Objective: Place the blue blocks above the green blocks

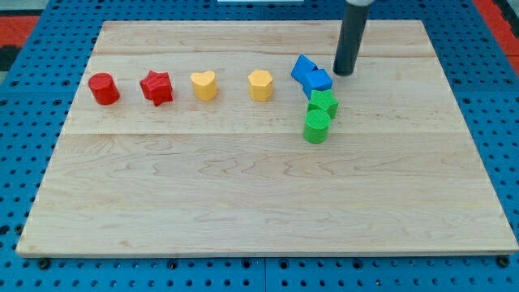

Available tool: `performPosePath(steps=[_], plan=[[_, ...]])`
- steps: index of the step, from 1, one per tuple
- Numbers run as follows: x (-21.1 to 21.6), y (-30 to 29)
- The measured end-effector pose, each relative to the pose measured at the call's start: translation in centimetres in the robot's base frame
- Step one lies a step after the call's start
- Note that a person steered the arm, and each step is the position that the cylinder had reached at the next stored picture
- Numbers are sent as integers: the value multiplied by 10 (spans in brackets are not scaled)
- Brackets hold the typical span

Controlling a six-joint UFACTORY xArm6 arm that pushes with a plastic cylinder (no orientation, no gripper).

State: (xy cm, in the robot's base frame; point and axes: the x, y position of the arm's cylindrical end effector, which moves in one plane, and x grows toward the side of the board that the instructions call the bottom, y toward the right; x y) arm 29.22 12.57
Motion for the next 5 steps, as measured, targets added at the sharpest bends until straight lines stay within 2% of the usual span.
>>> performPosePath(steps=[1,2,3,5], plan=[[-41,-67],[-10,-89],[13,-77],[12,-55]])
